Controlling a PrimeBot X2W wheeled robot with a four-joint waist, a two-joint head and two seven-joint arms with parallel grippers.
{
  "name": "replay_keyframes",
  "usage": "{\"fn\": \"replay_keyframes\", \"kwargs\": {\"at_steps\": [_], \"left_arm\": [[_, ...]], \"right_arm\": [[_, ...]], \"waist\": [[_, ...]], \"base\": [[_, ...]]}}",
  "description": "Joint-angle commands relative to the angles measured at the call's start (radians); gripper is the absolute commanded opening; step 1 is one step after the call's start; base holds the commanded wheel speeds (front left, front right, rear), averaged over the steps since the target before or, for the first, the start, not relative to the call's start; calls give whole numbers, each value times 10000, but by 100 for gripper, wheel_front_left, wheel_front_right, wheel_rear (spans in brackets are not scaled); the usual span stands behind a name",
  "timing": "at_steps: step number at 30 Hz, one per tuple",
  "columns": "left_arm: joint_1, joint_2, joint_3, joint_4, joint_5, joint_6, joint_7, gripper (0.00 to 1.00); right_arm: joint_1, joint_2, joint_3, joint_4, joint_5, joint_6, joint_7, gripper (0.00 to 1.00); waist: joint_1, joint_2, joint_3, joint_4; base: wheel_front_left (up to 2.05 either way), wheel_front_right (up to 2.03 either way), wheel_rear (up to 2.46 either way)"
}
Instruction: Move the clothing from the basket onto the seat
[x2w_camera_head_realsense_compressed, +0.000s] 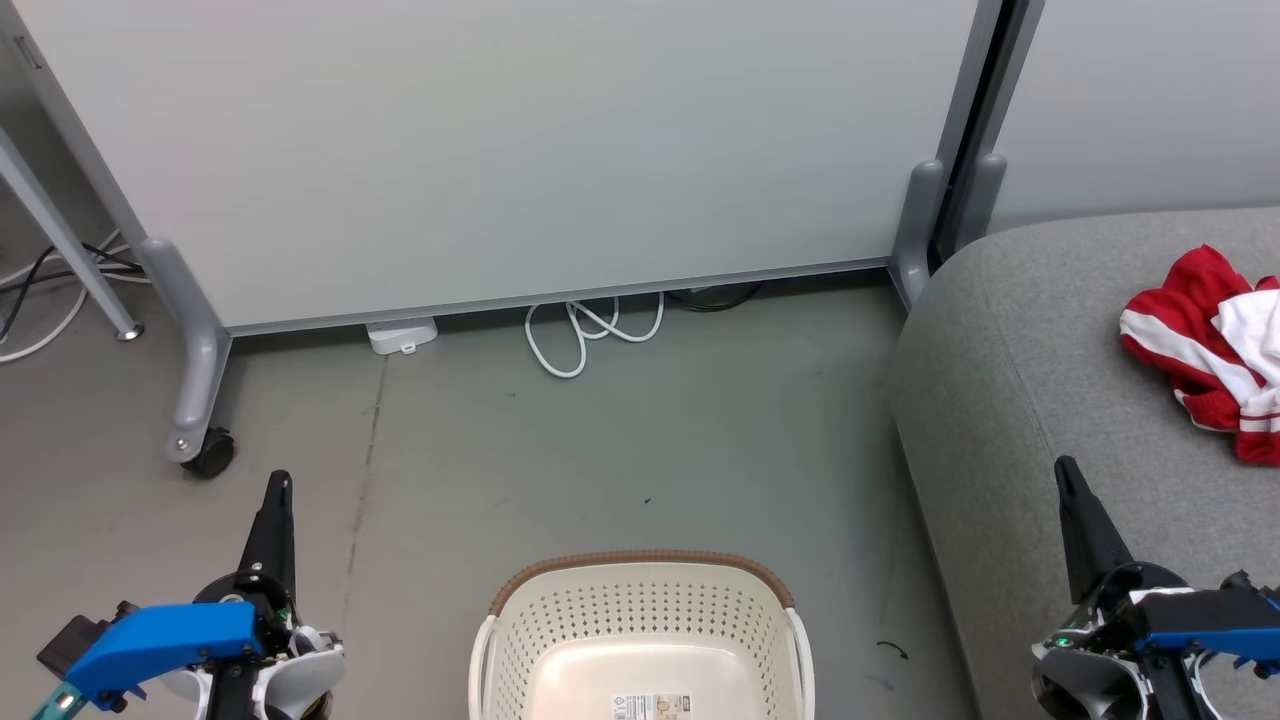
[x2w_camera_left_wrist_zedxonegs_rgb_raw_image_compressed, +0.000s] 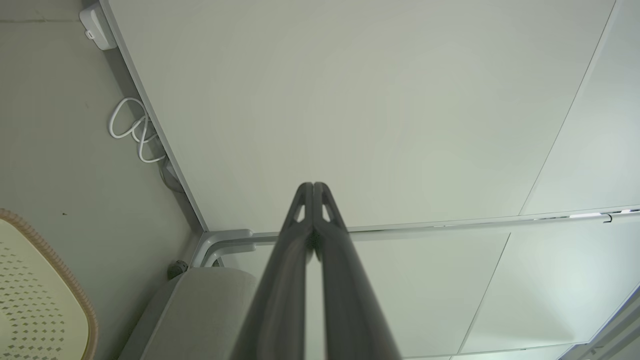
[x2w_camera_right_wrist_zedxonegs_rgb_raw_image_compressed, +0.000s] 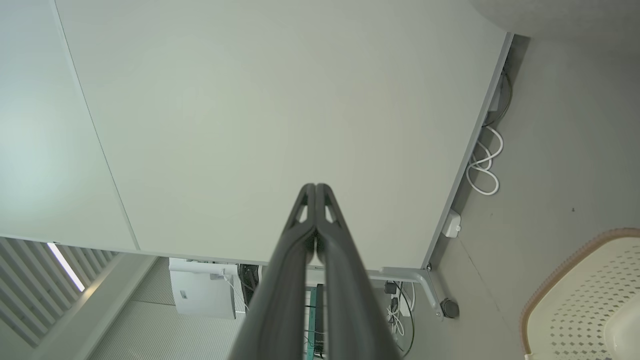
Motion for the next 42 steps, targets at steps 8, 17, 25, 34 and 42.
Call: {"fn": "replay_keyframes", "kwargs": {"at_steps": [8,17,25,34,42], "left_arm": [[-193,-14,133,-78,-665,-78,187,0],[-174,-14,126,-74,-626,-78,180,0],[-173,-14,125,-75,-627,-78,179,0],[-173,-14,124,-74,-628,-79,178,0],[-173,-14,123,-75,-628,-79,178,0]], "right_arm": [[-182,-66,-14,37,706,7,199,0],[-164,-66,-14,34,662,7,191,0],[-163,-66,-13,32,663,7,190,0],[-162,-66,-12,32,663,7,190,0],[-162,-66,-12,32,663,7,190,0]], "waist": [[0,-1,11,-59],[0,-1,11,-59],[0,-1,11,-59],[0,-1,11,-59],[0,-1,11,-59]], "base": [[0,0,0],[0,0,0],[0,0,0],[0,0,0],[0,0,0]]}}
